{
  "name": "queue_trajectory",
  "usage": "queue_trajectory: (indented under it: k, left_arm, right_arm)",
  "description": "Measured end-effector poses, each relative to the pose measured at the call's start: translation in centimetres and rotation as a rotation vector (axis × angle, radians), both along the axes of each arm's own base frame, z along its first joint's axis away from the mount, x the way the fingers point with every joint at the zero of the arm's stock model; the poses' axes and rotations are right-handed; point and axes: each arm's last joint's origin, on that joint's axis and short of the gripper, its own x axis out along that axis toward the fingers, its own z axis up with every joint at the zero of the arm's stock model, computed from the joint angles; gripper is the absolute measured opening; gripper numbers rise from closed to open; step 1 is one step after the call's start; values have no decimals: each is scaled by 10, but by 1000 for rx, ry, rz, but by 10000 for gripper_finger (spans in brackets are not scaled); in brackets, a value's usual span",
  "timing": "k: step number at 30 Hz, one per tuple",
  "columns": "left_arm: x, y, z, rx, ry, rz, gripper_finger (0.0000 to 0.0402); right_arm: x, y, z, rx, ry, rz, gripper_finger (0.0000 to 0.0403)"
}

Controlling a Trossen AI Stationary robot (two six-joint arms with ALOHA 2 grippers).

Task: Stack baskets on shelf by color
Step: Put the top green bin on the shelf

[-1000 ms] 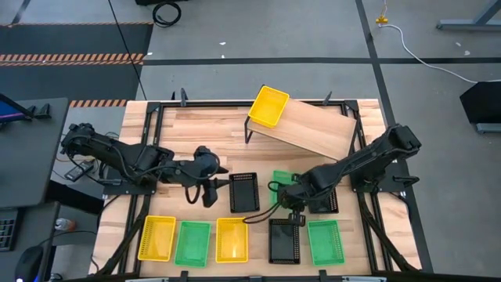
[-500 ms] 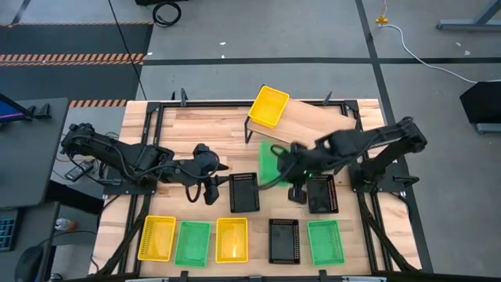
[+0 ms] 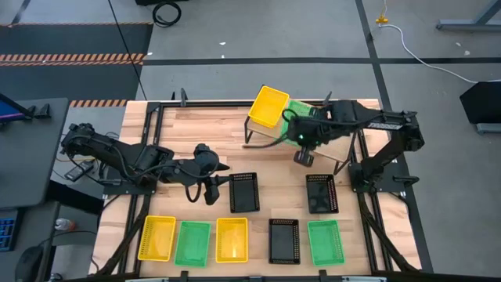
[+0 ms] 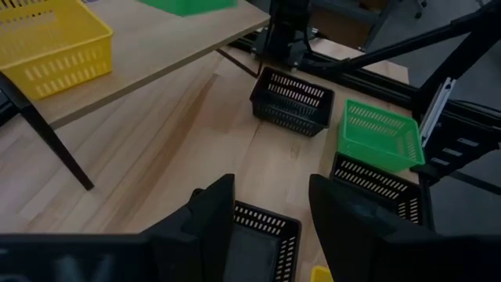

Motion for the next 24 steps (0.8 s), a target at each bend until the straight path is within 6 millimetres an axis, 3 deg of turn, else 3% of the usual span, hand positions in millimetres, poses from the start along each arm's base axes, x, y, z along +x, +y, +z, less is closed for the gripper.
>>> queue_trajectory:
  k: [6, 11, 24]
  left_arm:
    - [0, 0, 0, 0, 0, 0, 172]
    - [0, 0, 0, 7, 1, -4, 172]
    - [0, 0, 0, 23, -3, 16, 172]
  right_arm:
    - [2, -39, -3, -16, 26, -65, 16]
    - [3, -59, -11, 47, 30, -71, 16]
    - [11, -60, -48, 137, 89, -62, 17]
